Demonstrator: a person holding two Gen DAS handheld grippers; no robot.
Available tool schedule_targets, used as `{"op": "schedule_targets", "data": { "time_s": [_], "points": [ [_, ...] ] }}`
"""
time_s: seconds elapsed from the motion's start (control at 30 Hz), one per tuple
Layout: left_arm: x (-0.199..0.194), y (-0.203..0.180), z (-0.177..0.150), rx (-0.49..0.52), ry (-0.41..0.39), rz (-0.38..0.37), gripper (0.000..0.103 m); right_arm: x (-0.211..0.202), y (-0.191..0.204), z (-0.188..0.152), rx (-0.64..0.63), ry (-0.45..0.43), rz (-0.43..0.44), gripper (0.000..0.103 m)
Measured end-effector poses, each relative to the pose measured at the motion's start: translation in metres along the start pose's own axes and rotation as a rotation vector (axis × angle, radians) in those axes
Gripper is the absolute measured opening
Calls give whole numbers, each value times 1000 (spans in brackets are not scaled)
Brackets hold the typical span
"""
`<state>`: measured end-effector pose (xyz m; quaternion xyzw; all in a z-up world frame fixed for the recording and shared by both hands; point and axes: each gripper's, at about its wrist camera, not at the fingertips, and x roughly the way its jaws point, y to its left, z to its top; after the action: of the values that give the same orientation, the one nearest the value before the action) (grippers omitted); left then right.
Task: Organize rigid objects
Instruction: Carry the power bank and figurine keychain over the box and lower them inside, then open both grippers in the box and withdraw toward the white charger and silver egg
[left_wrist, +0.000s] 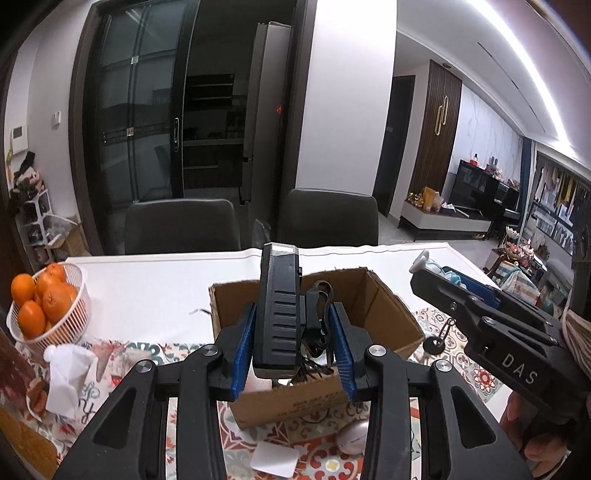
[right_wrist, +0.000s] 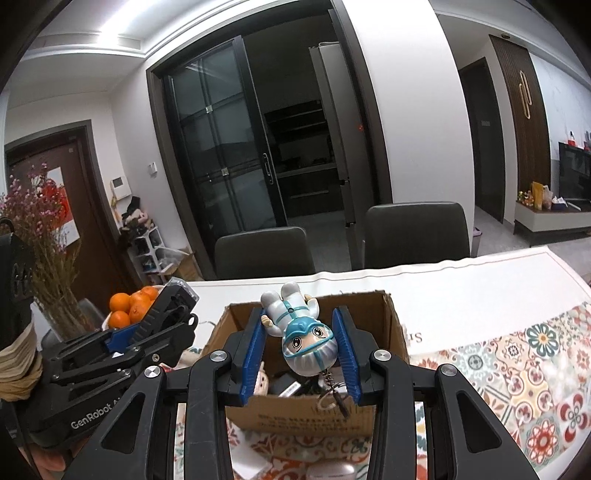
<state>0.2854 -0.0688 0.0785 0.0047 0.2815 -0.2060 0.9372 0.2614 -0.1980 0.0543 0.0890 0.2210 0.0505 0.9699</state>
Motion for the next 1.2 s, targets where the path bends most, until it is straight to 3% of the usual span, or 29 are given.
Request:
{"op": "schedule_targets", "data": {
  "time_s": [0.33, 1.03, 1.2],
  "points": [
    [26, 7, 17, -8, 33, 5, 38, 34, -6, 16, -3, 59, 18, 38],
    [117, 9, 5, -4, 280, 4, 39, 104, -34, 3, -2, 280, -49, 38],
    [122, 7, -2, -12, 315, 7, 45, 107, -36, -1, -14, 301, -61, 38]
  ]
}}
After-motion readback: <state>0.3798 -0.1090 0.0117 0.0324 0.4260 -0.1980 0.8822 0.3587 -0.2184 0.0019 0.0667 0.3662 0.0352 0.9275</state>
